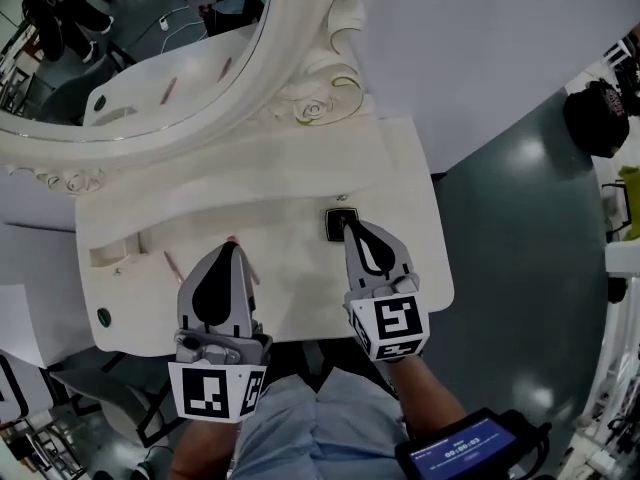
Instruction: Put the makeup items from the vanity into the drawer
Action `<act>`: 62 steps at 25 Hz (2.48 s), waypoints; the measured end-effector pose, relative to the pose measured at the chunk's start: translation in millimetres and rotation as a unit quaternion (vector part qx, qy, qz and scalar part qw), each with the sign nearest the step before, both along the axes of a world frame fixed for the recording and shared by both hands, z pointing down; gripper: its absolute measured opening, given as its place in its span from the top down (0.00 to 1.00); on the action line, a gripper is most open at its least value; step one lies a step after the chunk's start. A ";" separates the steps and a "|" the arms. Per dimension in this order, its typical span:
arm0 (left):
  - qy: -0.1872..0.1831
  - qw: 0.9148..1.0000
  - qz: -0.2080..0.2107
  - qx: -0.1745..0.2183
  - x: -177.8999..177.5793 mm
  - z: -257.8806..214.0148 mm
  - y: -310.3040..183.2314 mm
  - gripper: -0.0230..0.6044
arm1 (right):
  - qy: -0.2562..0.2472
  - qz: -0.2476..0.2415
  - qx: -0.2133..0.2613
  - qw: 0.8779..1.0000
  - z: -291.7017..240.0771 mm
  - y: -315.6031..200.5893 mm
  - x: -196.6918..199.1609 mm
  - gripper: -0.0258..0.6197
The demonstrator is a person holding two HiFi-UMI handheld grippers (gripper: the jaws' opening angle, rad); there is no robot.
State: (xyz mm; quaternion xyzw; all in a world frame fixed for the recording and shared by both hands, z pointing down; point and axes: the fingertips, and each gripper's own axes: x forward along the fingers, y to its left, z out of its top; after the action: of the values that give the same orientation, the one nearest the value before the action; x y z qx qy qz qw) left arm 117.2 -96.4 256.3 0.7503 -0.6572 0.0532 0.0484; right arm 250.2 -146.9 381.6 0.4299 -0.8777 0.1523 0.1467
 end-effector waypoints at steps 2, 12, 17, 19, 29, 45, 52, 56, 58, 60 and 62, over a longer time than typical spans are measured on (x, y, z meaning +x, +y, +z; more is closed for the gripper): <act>0.007 1.000 0.008 -0.014 -5.3 14.4 -6.3 0.97 | 0.008 0.007 -0.018 1.000 20.4 -0.8 -4.0 0.95; 0.048 0.994 0.036 -0.088 -31.6 83.9 -31.8 0.97 | 0.078 0.060 -0.097 0.990 112.8 -9.3 -13.1 0.45; 0.058 0.991 0.042 -0.111 -38.6 96.4 -38.0 0.97 | 0.115 0.073 -0.127 0.982 130.0 -10.2 -18.2 0.41; 0.059 0.991 0.043 -0.115 -39.8 98.3 -38.9 0.97 | 0.129 0.075 -0.133 0.980 131.3 -11.3 -18.6 0.41; 0.060 0.991 0.043 -0.111 -41.3 99.1 -36.7 0.97 | 0.126 0.059 -0.159 0.977 140.2 -11.9 -15.6 0.43; 0.039 0.998 -0.057 -0.017 -49.6 12.3 28.7 0.97 | 0.048 -0.074 -0.040 0.995 11.5 8.9 -46.7 0.43; 0.036 0.991 -0.125 0.014 -68.3 -7.4 75.9 0.97 | 0.023 -0.144 0.005 0.989 -27.3 26.0 -81.8 0.43; 0.029 0.987 -0.154 0.028 -85.1 -16.2 96.5 0.97 | 0.015 -0.173 0.019 0.985 -40.0 34.3 -107.7 0.43; 0.031 0.985 -0.168 0.031 -97.8 -15.6 106.7 0.97 | 0.014 -0.191 0.022 0.981 -41.9 42.6 -125.7 0.43; 0.030 0.982 -0.186 0.033 -115.9 -14.6 119.9 0.97 | 0.013 -0.214 0.023 0.977 -41.4 54.1 -151.5 0.43; 0.027 0.979 -0.201 0.034 -137.7 -13.7 132.7 0.97 | 0.012 -0.235 0.023 0.972 -41.0 66.0 -180.8 0.43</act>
State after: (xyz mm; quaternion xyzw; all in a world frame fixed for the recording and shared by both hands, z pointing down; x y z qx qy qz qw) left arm -20.5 36.3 242.6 0.6052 -0.7944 -0.0003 0.0505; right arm 69.3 -80.8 340.5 0.2166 -0.9557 0.0879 0.1786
